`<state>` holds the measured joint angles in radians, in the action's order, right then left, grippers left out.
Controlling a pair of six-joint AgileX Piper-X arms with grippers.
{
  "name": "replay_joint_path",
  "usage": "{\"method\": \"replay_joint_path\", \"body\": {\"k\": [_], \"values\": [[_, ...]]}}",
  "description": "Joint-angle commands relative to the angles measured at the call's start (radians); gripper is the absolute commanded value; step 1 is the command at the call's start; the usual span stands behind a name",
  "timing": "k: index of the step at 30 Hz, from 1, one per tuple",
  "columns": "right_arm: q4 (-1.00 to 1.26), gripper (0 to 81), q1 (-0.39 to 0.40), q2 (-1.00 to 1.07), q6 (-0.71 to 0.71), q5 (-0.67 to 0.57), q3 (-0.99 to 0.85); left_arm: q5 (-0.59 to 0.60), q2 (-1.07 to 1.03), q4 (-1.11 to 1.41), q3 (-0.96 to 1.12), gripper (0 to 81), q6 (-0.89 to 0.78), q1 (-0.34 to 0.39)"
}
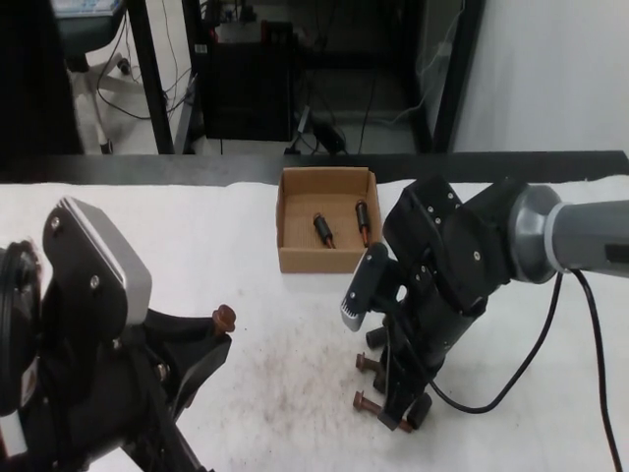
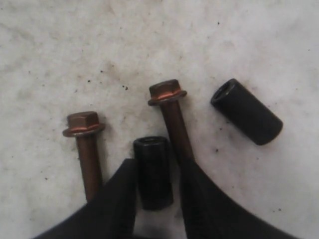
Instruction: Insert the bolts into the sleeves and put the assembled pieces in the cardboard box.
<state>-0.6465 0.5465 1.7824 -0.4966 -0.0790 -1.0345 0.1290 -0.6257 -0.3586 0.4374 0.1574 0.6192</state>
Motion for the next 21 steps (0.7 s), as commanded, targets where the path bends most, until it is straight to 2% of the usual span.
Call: {"method": "replay_joint_path", "body": {"k": [1, 11, 13, 16, 21], "values": [[-0.009, 27.9, 0.002, 0.011, -0.013, -0.001, -0.009, -0.008, 0.008, 0.018, 0.001, 0.0, 0.0, -0.002], [-0.009, 27.2, 0.002, 0.038, -0.013, -0.001, -0.009, -0.02, 0.008, 0.018, 0.002, 0.0, 0.0, -0.002], [-0.009, 21.2, 0.002, 0.038, -0.013, -0.001, -0.009, -0.02, 0.008, 0.018, 0.002, 0.0, 0.0, -0.002], [-0.013, 0.1, 0.002, 0.038, -0.013, 0.007, -0.009, -0.02, 0.008, 0.018, 0.002, 0.0, 0.0, -0.002], [-0.017, 0.9, 0.002, 0.038, -0.012, 0.007, -0.009, -0.02, 0.008, 0.018, 0.002, 0.0, 0.0, -0.002]]}}
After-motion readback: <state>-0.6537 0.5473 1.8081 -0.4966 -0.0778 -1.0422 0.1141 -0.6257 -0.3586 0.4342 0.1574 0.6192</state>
